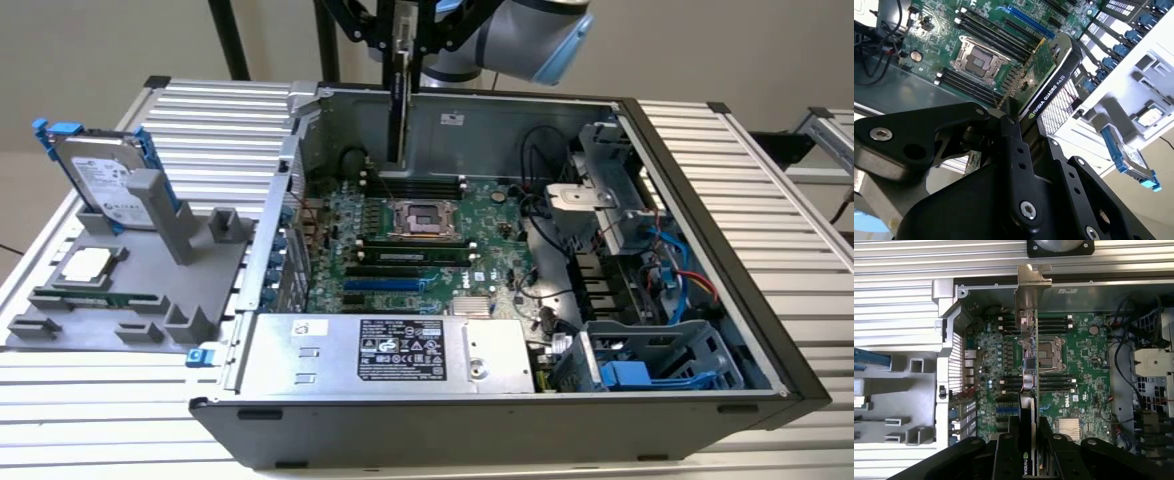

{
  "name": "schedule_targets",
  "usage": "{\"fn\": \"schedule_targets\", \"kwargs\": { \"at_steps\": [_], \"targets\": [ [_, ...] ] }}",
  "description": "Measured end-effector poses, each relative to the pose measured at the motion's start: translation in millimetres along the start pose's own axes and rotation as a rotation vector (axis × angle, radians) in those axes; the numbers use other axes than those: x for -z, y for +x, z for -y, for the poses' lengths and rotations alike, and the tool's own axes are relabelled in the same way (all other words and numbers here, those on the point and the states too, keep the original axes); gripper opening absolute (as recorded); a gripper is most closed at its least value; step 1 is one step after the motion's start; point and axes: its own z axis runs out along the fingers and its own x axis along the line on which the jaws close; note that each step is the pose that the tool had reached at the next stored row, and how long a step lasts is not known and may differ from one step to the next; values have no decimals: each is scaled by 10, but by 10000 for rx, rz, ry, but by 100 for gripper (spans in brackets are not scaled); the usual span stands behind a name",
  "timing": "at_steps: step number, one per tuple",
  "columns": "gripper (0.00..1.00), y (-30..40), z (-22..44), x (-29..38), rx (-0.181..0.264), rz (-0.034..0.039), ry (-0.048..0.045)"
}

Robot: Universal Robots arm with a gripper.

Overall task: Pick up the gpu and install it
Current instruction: 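Pick up the gpu and move the gpu toward the slot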

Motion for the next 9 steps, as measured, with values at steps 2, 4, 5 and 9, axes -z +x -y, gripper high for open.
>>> {"fn": "schedule_targets", "kwargs": {
  "at_steps": [2,4,5,9],
  "targets": [
    [0,0,0,0,48,-7,1],
    [0,0,0,0,94,-14,2],
    [0,0,0,0,118,-18,3],
    [0,0,0,0,215,-33,5]
  ]
}}
